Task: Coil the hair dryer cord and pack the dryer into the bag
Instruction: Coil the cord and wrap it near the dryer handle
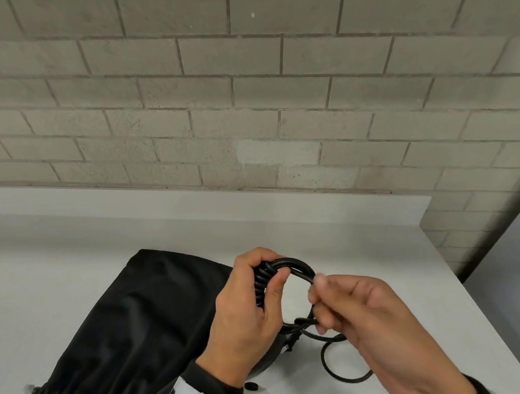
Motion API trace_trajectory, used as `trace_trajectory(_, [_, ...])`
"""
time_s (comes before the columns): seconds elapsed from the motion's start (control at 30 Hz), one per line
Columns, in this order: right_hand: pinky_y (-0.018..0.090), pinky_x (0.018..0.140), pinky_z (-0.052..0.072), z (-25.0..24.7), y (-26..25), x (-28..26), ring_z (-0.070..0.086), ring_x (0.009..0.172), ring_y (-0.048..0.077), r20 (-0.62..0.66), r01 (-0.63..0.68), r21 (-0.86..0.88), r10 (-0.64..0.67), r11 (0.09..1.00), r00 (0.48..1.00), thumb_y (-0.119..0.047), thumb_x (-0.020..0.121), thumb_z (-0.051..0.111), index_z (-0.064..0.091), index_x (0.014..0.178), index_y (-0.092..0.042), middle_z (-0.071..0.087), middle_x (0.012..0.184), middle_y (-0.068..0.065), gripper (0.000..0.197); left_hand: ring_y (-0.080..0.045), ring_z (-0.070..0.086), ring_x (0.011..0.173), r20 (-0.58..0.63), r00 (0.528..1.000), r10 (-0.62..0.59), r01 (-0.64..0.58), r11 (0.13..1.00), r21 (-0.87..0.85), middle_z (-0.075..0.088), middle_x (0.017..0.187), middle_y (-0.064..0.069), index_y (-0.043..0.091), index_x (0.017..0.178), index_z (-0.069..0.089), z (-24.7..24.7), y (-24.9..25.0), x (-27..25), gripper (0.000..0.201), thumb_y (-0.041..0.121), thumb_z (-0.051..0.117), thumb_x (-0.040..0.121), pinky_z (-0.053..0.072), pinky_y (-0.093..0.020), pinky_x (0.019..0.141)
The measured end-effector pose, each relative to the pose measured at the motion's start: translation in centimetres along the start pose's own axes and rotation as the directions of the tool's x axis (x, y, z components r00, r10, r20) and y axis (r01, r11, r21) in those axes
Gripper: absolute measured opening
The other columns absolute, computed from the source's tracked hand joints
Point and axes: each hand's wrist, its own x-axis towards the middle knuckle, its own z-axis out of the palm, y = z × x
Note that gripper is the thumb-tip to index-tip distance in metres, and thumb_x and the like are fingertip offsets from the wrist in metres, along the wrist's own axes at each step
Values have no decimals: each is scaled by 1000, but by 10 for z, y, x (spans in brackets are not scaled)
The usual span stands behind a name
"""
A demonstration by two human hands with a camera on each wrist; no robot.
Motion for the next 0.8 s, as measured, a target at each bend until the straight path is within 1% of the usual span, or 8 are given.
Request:
trace_trajectory(0.13, [18, 71, 49, 4, 17, -5, 62, 76, 10, 55, 131, -230, -122, 964, 991, -14, 87, 68, 65, 83, -25, 71, 96, -1, 12, 5, 64, 85, -19, 999, -28, 29, 999, 21, 60, 106, 21, 35, 112, 47, -2, -2, 4, 22, 38, 54, 91, 47, -4, 72])
trace_trajectory(0.27, [19, 77, 53, 12, 29, -8, 67, 86, 8, -54, 186, -305, -212, 934, 976, -11, 92, 61, 63, 86, -31, 73, 95, -8, 21, 7, 64, 87, -1, 999, -38, 38, 999, 8, 61, 101, 32, 41, 112, 44, -2, -2, 3, 24, 38, 54, 91, 46, -3, 73])
trace_trajectory(0.4, [23, 64, 54, 7, 23, -8, 63, 65, 23, -70, 123, -70, -128, 990, 989, -13, 89, 66, 64, 89, -10, 76, 80, 10, 4, 2, 67, 92, -6, 999, -42, 42, 999, -31, 69, 99, 15, 32, 111, 48, -2, -5, 2, 20, 35, 55, 92, 48, -6, 77])
trace_trajectory(0.47, [24, 56, 50, 0, 19, -8, 57, 56, 22, -7, 35, 119, -34, 992, 999, -19, 81, 67, 67, 83, -4, 71, 67, 16, 15, 2, 68, 93, -5, 999, -36, 36, 998, -42, 70, 100, 13, 34, 111, 48, -2, -5, 2, 20, 34, 55, 92, 48, -6, 78])
trace_trajectory(0.57, [27, 45, 40, -10, 20, -9, 46, 47, 21, 75, -113, 366, 92, 924, 993, -28, 77, 75, 70, 76, -2, 41, 40, 6, 27, 5, 66, 95, 17, 999, -31, 32, 998, -50, 69, 101, 15, 37, 111, 46, -1, -3, 1, 22, 33, 55, 92, 46, -4, 79])
trace_trajectory(0.63, [26, 49, 41, -12, 29, -10, 49, 53, 22, 139, -95, 416, 40, 904, 989, -43, 66, 83, 69, 73, -4, 40, 40, 1, 42, 5, 66, 91, 14, 999, -33, 34, 998, -51, 69, 97, 17, 38, 110, 45, -1, -3, 2, 21, 34, 55, 92, 46, -4, 77])
trace_trajectory(0.73, [26, 73, 50, -12, 50, -13, 64, 86, 22, 164, 119, 237, -160, 964, 973, -43, 62, 88, 67, 75, -17, 71, 83, 11, 36, 1, 65, 79, -45, 997, -55, 54, 998, -31, 63, 99, 17, 39, 107, 45, -5, -7, 6, 18, 38, 54, 91, 46, -4, 68])
trace_trajectory(0.8, [28, 88, 50, -13, 67, -14, 61, 115, 24, 105, 222, 146, -238, 964, 966, -34, 67, 86, 63, 79, -22, 66, 120, 14, 28, 1, 64, 78, -43, 998, -52, 51, 999, -18, 62, 100, 19, 39, 107, 45, -8, -8, 7, 17, 38, 53, 91, 45, -4, 68])
